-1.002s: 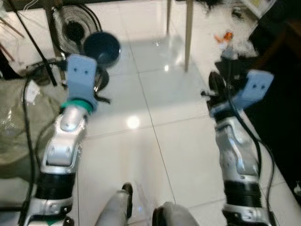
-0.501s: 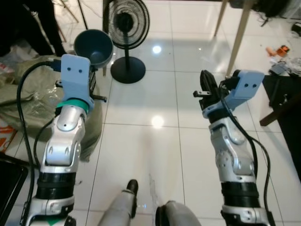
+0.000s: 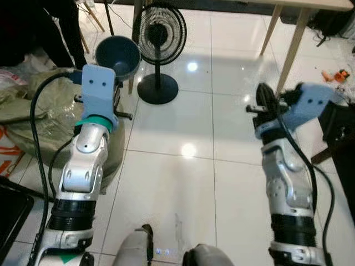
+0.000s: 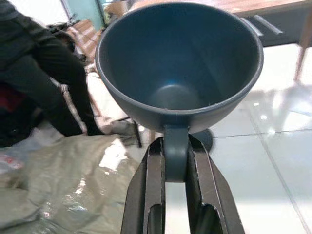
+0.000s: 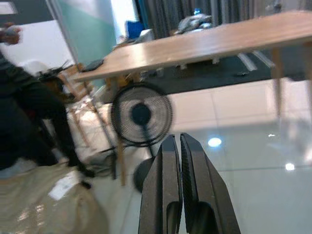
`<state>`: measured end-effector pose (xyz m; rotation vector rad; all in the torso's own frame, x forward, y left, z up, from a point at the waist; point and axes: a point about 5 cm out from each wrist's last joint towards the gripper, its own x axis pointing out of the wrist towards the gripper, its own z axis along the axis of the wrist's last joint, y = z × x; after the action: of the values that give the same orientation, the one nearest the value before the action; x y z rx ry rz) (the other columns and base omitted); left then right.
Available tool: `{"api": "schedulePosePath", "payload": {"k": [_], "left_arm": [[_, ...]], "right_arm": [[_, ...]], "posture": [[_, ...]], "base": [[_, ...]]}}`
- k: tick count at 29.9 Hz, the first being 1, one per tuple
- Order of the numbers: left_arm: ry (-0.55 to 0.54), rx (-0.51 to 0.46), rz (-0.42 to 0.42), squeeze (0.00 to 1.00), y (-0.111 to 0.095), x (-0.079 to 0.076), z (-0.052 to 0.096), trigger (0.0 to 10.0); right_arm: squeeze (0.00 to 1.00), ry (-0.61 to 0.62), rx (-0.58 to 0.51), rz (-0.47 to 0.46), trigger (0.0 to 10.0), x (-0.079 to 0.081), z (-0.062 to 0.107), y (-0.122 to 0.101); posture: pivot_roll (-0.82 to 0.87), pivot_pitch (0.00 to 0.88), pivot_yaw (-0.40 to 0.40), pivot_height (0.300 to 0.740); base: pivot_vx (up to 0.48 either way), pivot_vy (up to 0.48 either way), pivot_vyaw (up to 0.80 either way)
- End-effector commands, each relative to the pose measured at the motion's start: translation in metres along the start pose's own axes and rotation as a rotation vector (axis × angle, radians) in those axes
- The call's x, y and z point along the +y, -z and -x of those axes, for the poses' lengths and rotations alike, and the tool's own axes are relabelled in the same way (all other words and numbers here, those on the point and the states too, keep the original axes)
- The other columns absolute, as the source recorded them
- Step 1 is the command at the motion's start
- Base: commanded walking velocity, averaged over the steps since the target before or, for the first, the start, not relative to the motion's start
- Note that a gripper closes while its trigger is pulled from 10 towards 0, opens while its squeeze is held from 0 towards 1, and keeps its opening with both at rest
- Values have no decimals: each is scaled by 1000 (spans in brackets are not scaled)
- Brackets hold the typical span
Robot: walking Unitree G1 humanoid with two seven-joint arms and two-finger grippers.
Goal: Setting the table
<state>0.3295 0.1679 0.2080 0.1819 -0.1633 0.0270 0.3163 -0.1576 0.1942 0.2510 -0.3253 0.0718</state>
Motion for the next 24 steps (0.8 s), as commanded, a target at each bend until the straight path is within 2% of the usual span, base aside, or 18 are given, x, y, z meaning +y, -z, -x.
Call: {"api": "schedulePosePath", "payload": {"k": [1, 10, 12, 13, 14, 16, 17, 18, 20, 21, 23, 24], "left_arm": [[17, -4, 13, 0, 0, -6, 0, 10000], [23, -7, 12, 0, 1, -7, -1, 10000], [29, -6, 6, 0, 2, -8, -1, 10000], [42, -9, -7, 0, 3, -9, -1, 10000], [42, -9, -7, 0, 3, -9, -1, 10000], [79, -11, -25, 0, 8, -11, -4, 10000], [79, -11, -25, 0, 8, -11, -4, 10000], [93, -14, -23, 0, 10, -12, -6, 10000], [93, -14, -23, 0, 10, -12, -6, 10000], [105, -20, -16, 0, 10, -13, -8, 10000], [105, -20, -16, 0, 10, -13, -8, 10000], [111, -24, -11, 0, 10, -13, -10, 10000]], "right_arm": [[0, 40, 10, 9, 10000, -11, 4, 2], [0, 61, 3, 20, 10000, -14, 3, 1], [0, 78, -2, 54, 10000, -18, 3, -1], [0, 98, -3, 110, 10000, -23, 2, -3], [0, 98, -3, 110, 10000, -23, 2, -3], [0, 154, -21, 214, 10000, -35, 1, -12], [0, 154, -21, 214, 10000, -35, 1, -12], [0, 180, -20, 264, 10000, -43, 1, -16], [0, 180, -20, 264, 10000, -43, 1, -16], [0, 197, -23, 303, 10000, -50, 2, -20], [0, 197, -23, 303, 10000, -50, 2, -20], [0, 211, -24, 333, 10000, -57, 4, -24]], "posture": [[46, 92, 23, 740], [49, 85, 23, 740], [48, 82, 24, 740], [47, 80, 24, 740], [47, 80, 24, 740], [36, 74, 25, 740], [36, 74, 25, 740], [33, 69, 27, 740], [33, 69, 27, 740], [28, 67, 28, 740], [28, 67, 28, 740], [22, 65, 31, 740]], "base": [[458, 0, 0], [458, 0, 0], [458, 0, 0], [454, 0, 0], [454, 0, 0], [458, 0, 0], [458, 0, 0], [458, 0, 0], [458, 0, 0], [458, 0, 0], [458, 0, 0], [458, 0, 0]]}}
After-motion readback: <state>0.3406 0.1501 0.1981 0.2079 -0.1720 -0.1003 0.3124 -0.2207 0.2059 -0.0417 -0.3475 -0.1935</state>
